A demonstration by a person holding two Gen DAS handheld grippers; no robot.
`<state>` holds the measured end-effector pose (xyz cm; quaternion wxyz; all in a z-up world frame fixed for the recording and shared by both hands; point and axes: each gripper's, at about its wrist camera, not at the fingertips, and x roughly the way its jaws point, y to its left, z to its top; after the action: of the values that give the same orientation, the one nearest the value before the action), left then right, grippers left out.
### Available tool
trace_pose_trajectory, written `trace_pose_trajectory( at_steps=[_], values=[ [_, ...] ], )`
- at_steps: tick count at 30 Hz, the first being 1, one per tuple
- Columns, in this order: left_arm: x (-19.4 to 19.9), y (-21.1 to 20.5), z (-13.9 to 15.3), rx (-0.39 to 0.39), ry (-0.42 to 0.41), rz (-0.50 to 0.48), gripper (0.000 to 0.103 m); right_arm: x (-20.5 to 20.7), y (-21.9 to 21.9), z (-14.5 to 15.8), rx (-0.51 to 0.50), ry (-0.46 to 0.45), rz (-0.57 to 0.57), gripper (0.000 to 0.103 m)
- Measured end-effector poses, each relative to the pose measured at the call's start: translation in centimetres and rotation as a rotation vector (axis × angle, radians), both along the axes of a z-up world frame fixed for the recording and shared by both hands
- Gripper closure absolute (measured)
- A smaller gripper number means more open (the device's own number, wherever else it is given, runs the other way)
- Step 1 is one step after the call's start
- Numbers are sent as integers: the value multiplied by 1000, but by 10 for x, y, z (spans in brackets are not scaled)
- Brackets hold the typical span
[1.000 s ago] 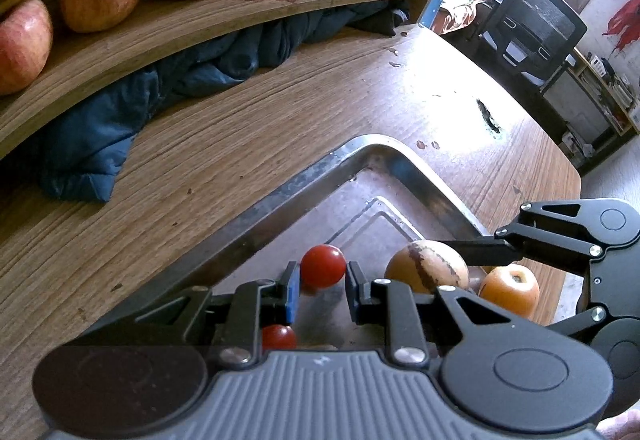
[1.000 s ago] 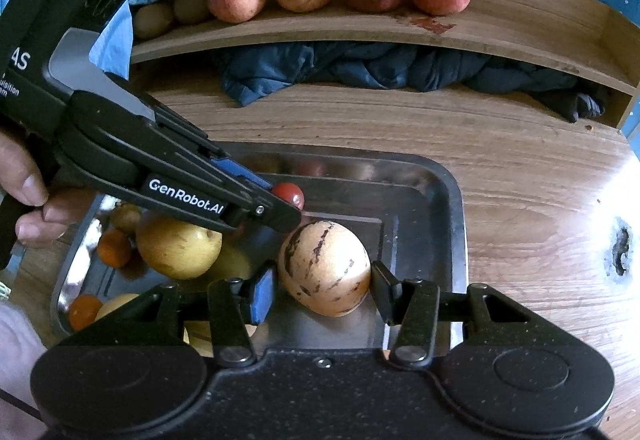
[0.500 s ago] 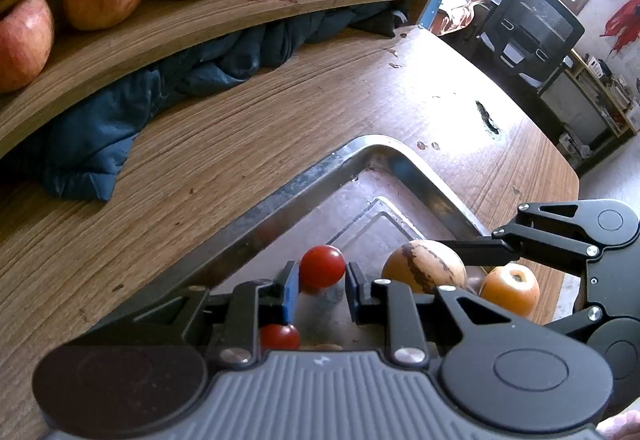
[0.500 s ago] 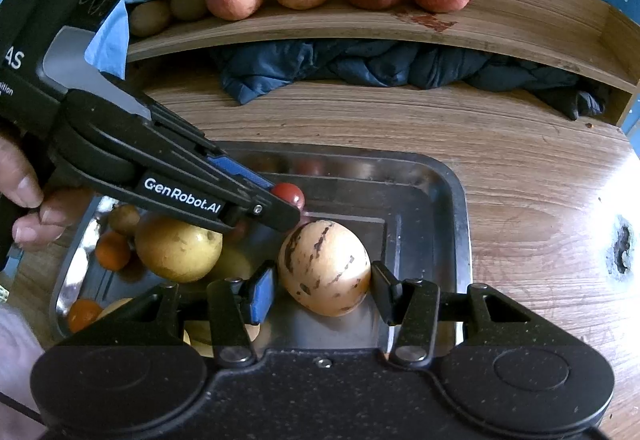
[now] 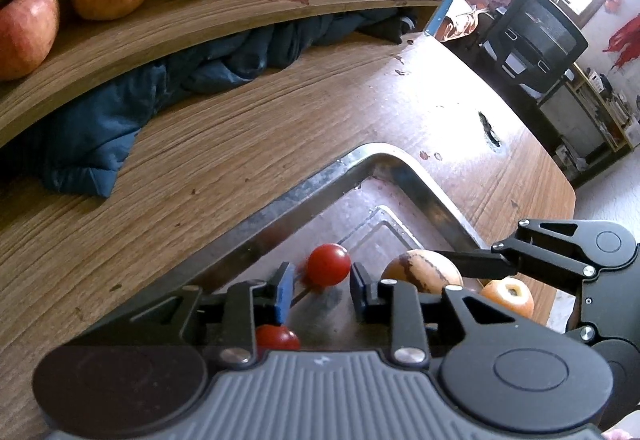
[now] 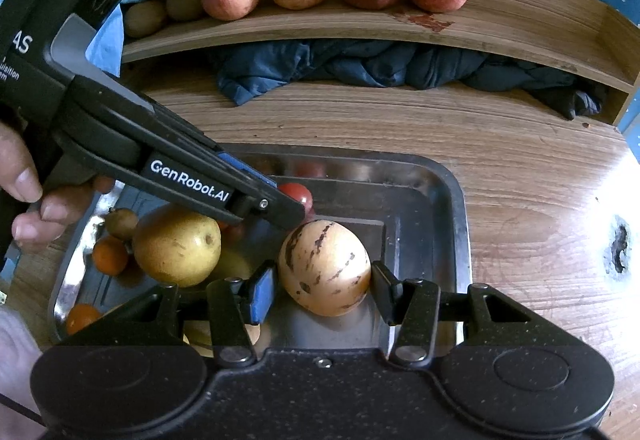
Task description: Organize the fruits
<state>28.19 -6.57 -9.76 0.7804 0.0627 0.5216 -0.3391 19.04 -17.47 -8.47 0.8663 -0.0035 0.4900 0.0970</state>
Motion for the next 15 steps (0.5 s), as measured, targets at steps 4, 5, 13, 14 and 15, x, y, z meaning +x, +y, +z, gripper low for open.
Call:
trace_pose_trajectory(
  at_steps=[4, 5, 13, 14, 15],
  values=[
    [1, 0, 1, -4, 4, 2, 64, 0, 1, 1, -3, -2, -8, 50],
    [1, 0, 1, -4, 5, 5, 62, 0, 1, 1, -5, -4, -11, 49],
    [4, 6, 10, -26, 3, 60, 46, -2, -2, 4, -8, -24, -30, 34],
    [4, 6, 12, -27, -1, 63, 44, -3, -3, 5, -9, -30, -37, 32],
    [4, 6, 13, -28, -8, 66, 43, -3, -4, 6, -8, -36, -46, 29]
  ],
)
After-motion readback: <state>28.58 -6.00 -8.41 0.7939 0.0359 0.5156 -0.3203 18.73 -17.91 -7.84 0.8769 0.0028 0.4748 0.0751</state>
